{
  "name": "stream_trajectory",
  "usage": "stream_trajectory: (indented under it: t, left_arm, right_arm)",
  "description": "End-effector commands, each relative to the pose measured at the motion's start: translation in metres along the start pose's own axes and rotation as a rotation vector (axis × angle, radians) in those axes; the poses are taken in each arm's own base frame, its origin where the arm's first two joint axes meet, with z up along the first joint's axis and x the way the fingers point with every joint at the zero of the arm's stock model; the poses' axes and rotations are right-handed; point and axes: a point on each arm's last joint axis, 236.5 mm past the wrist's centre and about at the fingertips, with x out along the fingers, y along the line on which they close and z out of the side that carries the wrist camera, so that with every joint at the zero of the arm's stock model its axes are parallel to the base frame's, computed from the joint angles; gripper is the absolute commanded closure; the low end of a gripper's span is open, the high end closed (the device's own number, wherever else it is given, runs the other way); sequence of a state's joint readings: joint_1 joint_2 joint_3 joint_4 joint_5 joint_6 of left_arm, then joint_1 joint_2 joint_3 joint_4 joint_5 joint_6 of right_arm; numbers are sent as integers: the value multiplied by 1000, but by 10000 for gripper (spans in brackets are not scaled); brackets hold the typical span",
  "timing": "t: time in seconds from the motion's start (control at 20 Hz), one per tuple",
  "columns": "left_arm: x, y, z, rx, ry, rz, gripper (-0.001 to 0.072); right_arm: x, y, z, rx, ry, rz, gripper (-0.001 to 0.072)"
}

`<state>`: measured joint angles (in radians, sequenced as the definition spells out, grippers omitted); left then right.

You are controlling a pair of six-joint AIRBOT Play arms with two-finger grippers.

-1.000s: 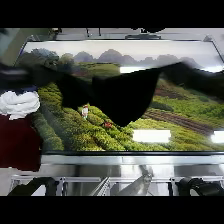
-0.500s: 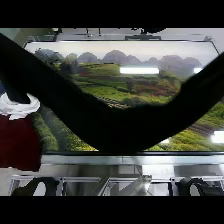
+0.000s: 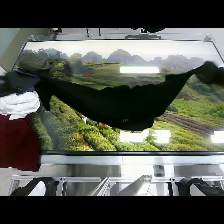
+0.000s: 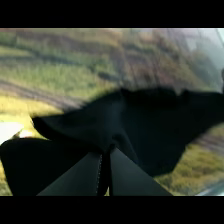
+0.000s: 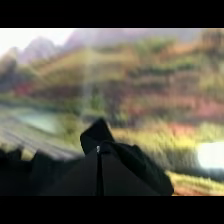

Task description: Fold the shirts.

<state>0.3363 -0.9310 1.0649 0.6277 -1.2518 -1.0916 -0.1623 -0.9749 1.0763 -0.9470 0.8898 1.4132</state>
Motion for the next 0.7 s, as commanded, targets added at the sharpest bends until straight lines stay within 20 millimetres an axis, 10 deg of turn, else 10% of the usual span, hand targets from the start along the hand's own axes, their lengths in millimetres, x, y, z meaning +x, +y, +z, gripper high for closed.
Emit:
stream_trajectory:
  t: [0.0,0.2,0.3,0.45,0.65]
  left_arm:
    - [52,38,-51,-104,180,-38,684]
    - [76,65,-53,-146,216,-31,685]
    - [83,74,-46,-154,216,-26,685]
    - [93,86,-39,-165,226,-26,685]
    - [106,102,-43,-171,243,-20,685]
  right_arm:
    - [59,-42,-48,82,215,-54,689]
    - [74,-55,-41,6,183,-69,638]
    - [70,-64,-36,14,168,-83,204]
    - [57,-77,-68,48,307,-91,208]
    - [56,-84,-167,125,559,-81,209]
